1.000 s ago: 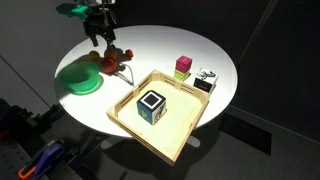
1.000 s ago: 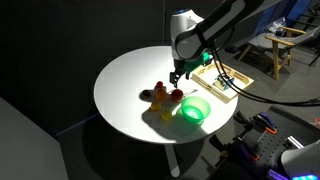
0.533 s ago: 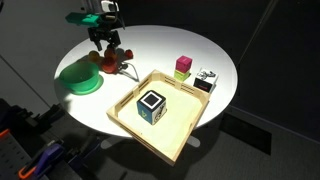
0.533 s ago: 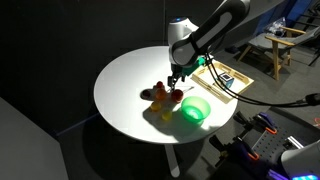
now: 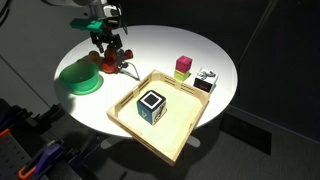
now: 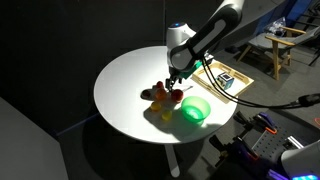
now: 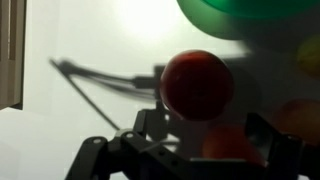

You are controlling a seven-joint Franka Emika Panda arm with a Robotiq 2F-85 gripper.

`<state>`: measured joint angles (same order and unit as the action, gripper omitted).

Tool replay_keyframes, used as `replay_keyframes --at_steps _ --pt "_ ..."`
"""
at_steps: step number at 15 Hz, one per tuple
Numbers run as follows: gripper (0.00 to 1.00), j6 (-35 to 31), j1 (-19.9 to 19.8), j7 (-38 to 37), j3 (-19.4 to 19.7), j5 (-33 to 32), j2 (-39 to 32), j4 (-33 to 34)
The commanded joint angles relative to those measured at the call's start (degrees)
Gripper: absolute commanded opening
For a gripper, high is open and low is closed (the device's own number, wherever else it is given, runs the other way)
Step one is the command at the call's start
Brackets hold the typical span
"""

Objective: Put the big red tomato in the green bowl, then put the apple in the green bowl and remove the soft toy block from the box

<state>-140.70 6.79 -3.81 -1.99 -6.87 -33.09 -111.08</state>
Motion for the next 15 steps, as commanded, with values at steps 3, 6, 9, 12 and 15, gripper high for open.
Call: replay_keyframes --at_steps 3,6,9,12,15 --pt "1.0 -1.9 -0.2 1.6 -0.6 0.5 -1.7 0.8" --pt "1.0 -2.7 -0.1 1.6 -0.6 0.5 -2.3 0.8" --pt "1.0 -3.1 0.0 1.2 -0.4 0.4 -2.6 0.8" --pt "1.0 -2.9 0.0 1.1 -0.3 0.4 -3.0 0.8" --pt "1.0 -2.9 0.0 1.0 -0.3 0.4 -3.5 1.0"
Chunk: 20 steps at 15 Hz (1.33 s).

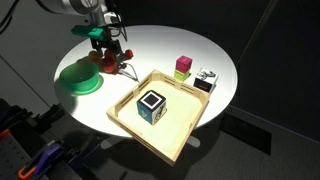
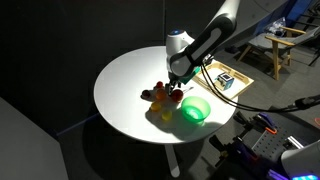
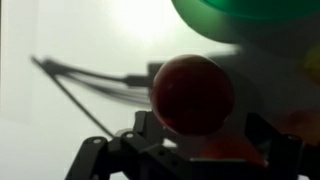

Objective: Put the big red tomato in the green bowl, then put the apple in the green bowl and remove the soft toy block from the box

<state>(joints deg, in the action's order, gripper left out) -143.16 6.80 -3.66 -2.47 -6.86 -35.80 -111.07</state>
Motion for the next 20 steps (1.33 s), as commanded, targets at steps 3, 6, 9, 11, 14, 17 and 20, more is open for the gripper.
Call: replay_keyframes --at_steps 3,6,9,11,14,17,20 --pt "0.92 -0.4 0.0 0.9 0.2 0.4 -1.1 1.0" --pt "0.56 -0.1 0.1 0.8 0.3 0.3 -1.3 1.3" --pt "0.53 0.7 0.3 0.3 0.4 0.5 -0.7 1.3" --pt "0.53 1.4 0.5 -0.2 0.6 0.3 0.2 0.9" --pt "0.53 1.9 1.0 -1.1 1.0 0.0 1.5 0.4" --pt "0.53 3.0 1.3 -1.5 1.2 -0.2 2.9 0.1" --pt "0.53 5.7 1.6 -1.8 1.1 -0.2 4.8 -0.3"
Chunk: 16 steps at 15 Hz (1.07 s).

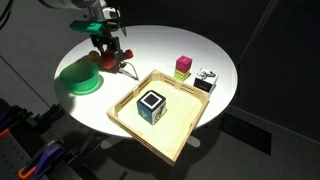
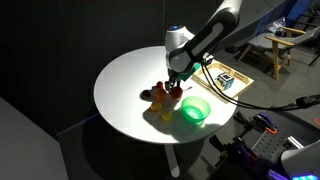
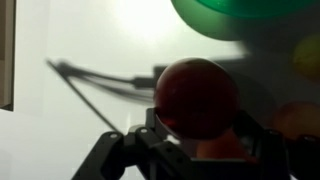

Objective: Put the big red tomato in the green bowl, then put the apple in the green bowl and remove the soft toy block from the box

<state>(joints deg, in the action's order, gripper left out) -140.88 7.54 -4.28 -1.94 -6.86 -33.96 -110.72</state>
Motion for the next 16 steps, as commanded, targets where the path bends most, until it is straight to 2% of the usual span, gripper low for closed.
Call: replay_keyframes --at_steps 1,10,16 --pt "0.53 4.3 1.0 -1.3 0.6 -0.3 3.7 -0.9" --pt "0.53 9.4 1.3 -1.3 -0.2 -0.3 11.2 -4.2" --pt "0.53 12.3 1.1 -1.4 -1.2 0.0 17.5 -10.3"
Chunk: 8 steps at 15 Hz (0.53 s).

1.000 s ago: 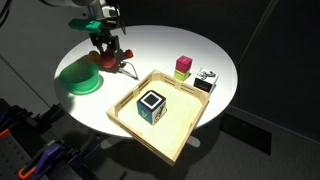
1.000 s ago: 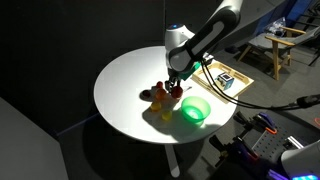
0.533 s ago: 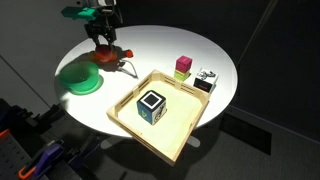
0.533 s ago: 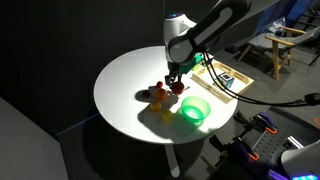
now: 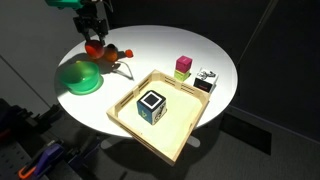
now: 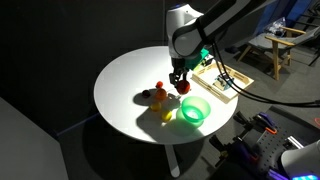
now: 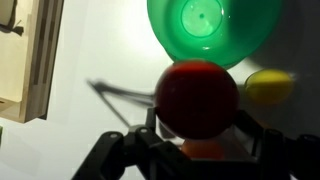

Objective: Put the big red tomato in the green bowl, then put the apple in the green bowl and remove the soft toy block from the box

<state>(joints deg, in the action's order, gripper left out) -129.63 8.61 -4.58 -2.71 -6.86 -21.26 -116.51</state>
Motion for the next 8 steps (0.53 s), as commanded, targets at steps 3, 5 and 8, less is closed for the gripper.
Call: replay_keyframes --at_steps 3,5,8 --pt "0.53 0.0 -0.2 -1.2 -0.8 0.0 7.7 -8.7" --pt "0.53 -0.2 -0.3 -1.0 -1.0 0.1 9.3 -11.4" --pt "0.53 -0.8 -0.5 -0.6 -1.2 0.3 10.7 -14.9"
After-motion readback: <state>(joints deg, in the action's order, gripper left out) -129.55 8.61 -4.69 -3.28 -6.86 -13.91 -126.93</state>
